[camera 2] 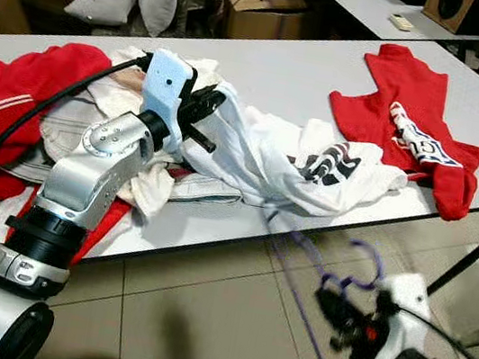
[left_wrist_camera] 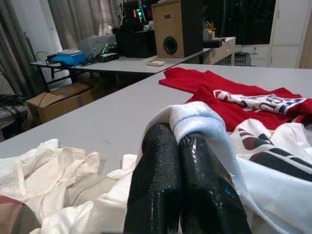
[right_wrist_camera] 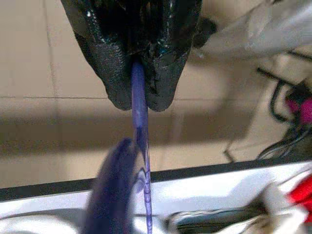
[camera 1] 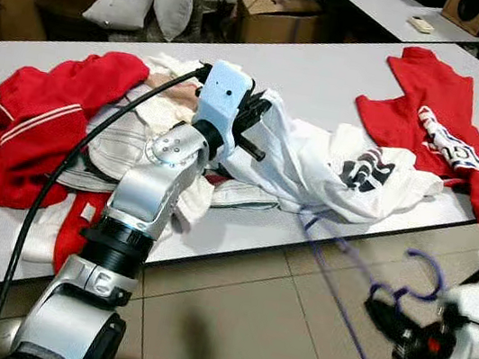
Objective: Hang hanger
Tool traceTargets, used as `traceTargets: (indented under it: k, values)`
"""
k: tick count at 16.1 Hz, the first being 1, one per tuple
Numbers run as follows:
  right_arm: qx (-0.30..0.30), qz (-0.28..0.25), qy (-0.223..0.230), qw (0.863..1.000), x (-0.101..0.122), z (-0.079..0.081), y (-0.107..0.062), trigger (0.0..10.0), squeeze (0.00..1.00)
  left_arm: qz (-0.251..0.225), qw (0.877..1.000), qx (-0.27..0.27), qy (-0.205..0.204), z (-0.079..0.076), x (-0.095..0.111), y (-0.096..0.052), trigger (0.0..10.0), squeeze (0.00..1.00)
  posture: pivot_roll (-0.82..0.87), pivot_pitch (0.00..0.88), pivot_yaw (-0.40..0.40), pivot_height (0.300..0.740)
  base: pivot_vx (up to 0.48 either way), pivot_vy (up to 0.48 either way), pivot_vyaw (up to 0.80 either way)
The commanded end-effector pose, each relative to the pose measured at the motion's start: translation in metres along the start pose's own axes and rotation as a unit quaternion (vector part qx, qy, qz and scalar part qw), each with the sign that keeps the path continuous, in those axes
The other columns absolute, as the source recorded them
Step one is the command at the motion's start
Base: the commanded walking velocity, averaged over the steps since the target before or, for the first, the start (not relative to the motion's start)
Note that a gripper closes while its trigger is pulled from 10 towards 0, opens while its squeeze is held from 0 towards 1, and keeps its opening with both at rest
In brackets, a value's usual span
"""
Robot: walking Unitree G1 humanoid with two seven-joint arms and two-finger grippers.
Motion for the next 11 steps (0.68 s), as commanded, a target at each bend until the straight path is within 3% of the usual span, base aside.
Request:
traceTargets:
  k: [1, 2, 3, 4, 6, 7, 11]
  values:
    - [0.026, 0.011, -0.013, 1.0, -0.003, 0.01, 0.0, 10.0, 0.0, 0.008, 1.0, 0.0, 0.004, 0.001, -0.002, -0.001, 0.0, 0.0, 0.02, 0.0, 0.073, 0.74, 0.0, 0.0, 0.0]
    - [0.034, 0.012, -0.028, 0.999, -0.001, 0.015, 0.0, 10.0, 0.0, 0.007, 1.0, -0.001, 0.003, 0.001, -0.001, 0.0, 0.0, 0.0, 0.02, 0.0, 0.074, 0.74, 0.0, 0.0, 0.0]
    - [0.034, 0.026, -0.08, 0.996, 0.0, 0.016, 0.001, 10.0, 0.0, 0.007, 1.0, -0.001, 0.003, 0.001, 0.0, 0.0, 0.0, 0.0, 0.02, 0.0, 0.076, 0.74, 0.0, 0.0, 0.0]
    - [0.035, 0.033, -0.103, 0.993, -0.001, 0.017, 0.002, 10.0, 0.0, 0.007, 1.0, -0.002, 0.003, 0.001, 0.0, 0.0, 0.0, 0.0, 0.02, 0.0, 0.078, 0.74, 0.0, 0.0, 0.0]
    - [-0.005, 0.006, -0.176, 0.984, 0.017, 0.009, 0.009, 10.0, 0.0, 0.006, 1.0, -0.004, 0.003, -0.001, 0.0, 0.001, 0.0, 0.0, 0.02, 0.0, 0.078, 0.74, 0.0, 0.0, 0.0]
    - [-0.049, -0.015, -0.253, 0.966, 0.034, 0.0, 0.013, 10.0, 0.0, 0.004, 1.0, -0.004, 0.001, -0.001, 0.001, 0.001, 0.0, 0.0, 0.02, 0.0, 0.078, 0.74, 0.0, 0.0, 0.0]
    - [-0.1, -0.071, -0.359, 0.925, 0.064, 0.002, 0.019, 10.0, 0.0, 0.001, 1.0, 0.001, -0.016, 0.001, 0.001, -0.001, 0.0, 0.0, 0.02, 0.0, 0.074, 0.74, 0.0, 0.0, 0.0]
Point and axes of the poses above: a point about 5 cm out from each wrist's last joint towards the gripper, its own y axis pointing out of the wrist towards the gripper, its own x axis along the axis of the wrist's last joint, z = x × y, the point moved 5 cm from there along y, pointing out of the wrist towards the gripper, and after that the axes turned 7 degrees about -y, right-handed, at the moved point
